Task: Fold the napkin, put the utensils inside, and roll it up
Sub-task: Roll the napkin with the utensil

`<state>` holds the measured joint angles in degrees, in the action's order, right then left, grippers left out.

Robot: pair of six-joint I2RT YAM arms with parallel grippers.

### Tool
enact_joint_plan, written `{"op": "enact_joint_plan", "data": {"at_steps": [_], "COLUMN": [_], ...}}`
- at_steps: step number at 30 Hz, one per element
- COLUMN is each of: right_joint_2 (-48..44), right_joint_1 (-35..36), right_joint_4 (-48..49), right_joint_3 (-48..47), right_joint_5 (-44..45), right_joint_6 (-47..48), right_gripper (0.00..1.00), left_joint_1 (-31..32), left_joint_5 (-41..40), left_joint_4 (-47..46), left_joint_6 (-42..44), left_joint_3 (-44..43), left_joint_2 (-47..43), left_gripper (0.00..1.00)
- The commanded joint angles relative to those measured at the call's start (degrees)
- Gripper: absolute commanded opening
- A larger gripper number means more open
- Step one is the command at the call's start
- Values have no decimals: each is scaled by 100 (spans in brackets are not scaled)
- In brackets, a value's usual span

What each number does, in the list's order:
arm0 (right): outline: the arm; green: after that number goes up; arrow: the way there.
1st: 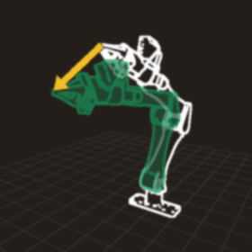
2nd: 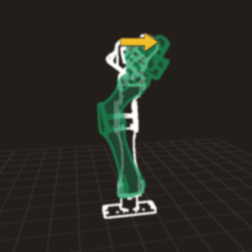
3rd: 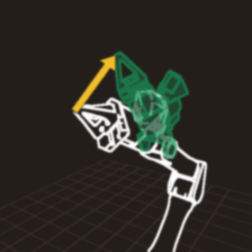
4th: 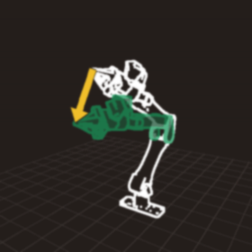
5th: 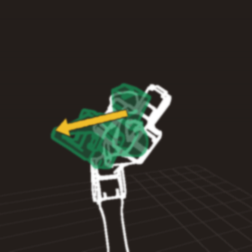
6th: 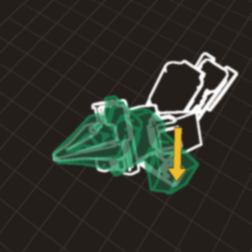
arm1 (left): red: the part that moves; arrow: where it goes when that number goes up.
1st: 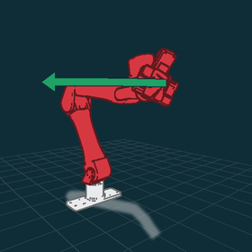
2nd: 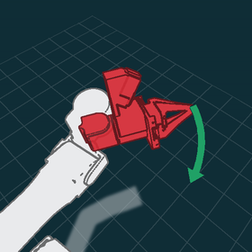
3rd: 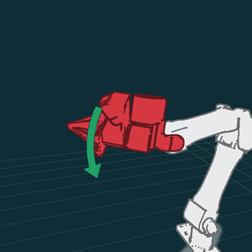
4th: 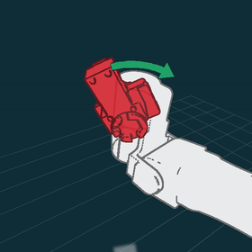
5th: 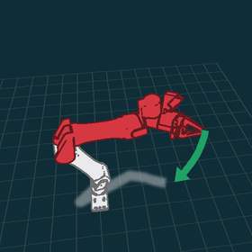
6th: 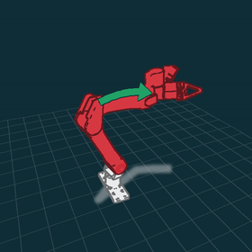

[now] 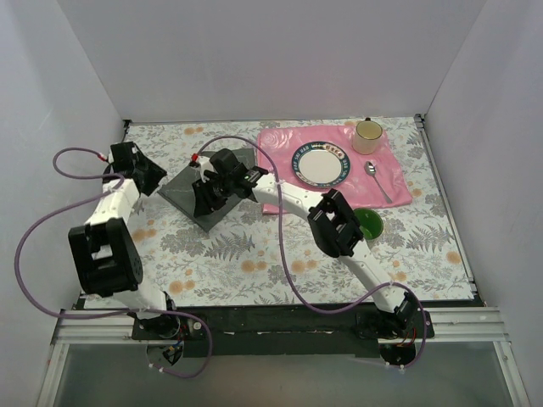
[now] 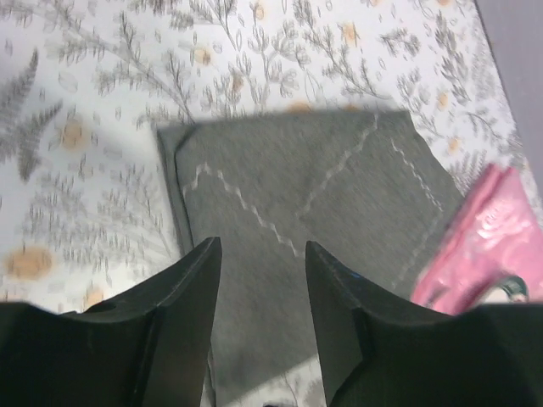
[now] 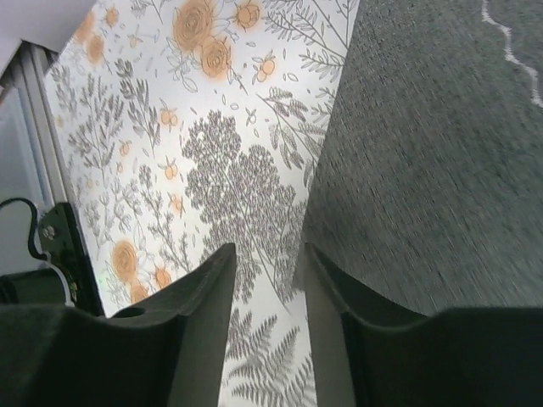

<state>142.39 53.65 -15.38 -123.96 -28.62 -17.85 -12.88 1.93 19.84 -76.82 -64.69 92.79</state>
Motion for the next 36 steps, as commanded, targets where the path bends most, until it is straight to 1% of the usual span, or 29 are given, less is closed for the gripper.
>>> {"op": "enact_joint_plan", "data": {"at_steps": [1, 2, 3, 4, 5, 6, 8, 9, 10, 13, 14, 18, 21, 24, 29, 32, 33, 36], "right_joint_2": [-1010, -1203, -1292, -1432, -1503, -1582, -1793, -1863, -1977, -2118, -2145, -2285, -2338, -2356, -2251, -2189, -2171, -2031], "right_joint_1": [-3, -3, 5, -3, -12, -4, -12, -12, -12, -21, -12, -21, -12, -12, -3, -12, -12, -12], "right_joint_4": [-746, -843, -949, -1150, -1195, -1248, -1275, -1249, -1214, -1082, -1064, -854, -809, -756, -721, -677, -669, -721], "right_joint_3": [406, 599, 653, 697, 820, 873, 1022, 1232, 1330, 1655, 1726, 1990, 2025, 2051, 1929, 1850, 1797, 1569], "right_joint_5": [855, 1041, 1347, 1490, 1613, 1788, 1842, 1834, 1808, 1711, 1685, 1623, 1614, 1579, 1588, 1588, 1570, 1535], "right_joint_6": [833, 931, 1036, 1203, 1248, 1283, 1371, 1380, 1380, 1328, 1328, 1284, 1249, 1248, 1205, 1187, 1178, 1152], "right_gripper": [51, 53, 55, 56, 56, 57, 58, 59, 59, 59, 59, 59, 59, 59, 58, 58, 58, 58], "left_joint_1": [23, 32, 23, 32, 32, 23, 32, 32, 32, 32, 32, 32, 23, -4, -30, -30, -30, -30], "left_joint_5": [411, 813, 1070, 1255, 1579, 1712, 1854, 1950, 1925, 1811, 1802, 1863, 1855, 1828, 1872, 1872, 1863, 1863], "left_joint_4": [487, 399, 268, -73, -250, -417, -839, -1319, -1533, -2139, -2203, -2518, -2861, -2897, -2880, -2889, -2889, -3046], "left_joint_6": [-843, -931, -1071, -1090, -1107, -1116, -1099, -1099, -1107, -1152, -1195, -1309, -1310, -1257, -1204, -1151, -1134, -1143], "left_joint_3": [938, 1149, 1621, 1808, 2019, 2169, 2495, 2635, 2932, 3242, 3347, 3497, 3621, 3525, 3489, 3542, 3559, 3647], "left_joint_2": [-1104, -1227, -1437, -1509, -1571, -1615, -1747, -1817, -2026, -2213, -2196, -1880, -1712, -1511, -1282, -1202, -1167, -1027], "left_gripper": [45, 45, 45, 45, 45, 46, 49, 52, 53, 56, 57, 56, 52, 45, 42, 43, 47, 48]}}
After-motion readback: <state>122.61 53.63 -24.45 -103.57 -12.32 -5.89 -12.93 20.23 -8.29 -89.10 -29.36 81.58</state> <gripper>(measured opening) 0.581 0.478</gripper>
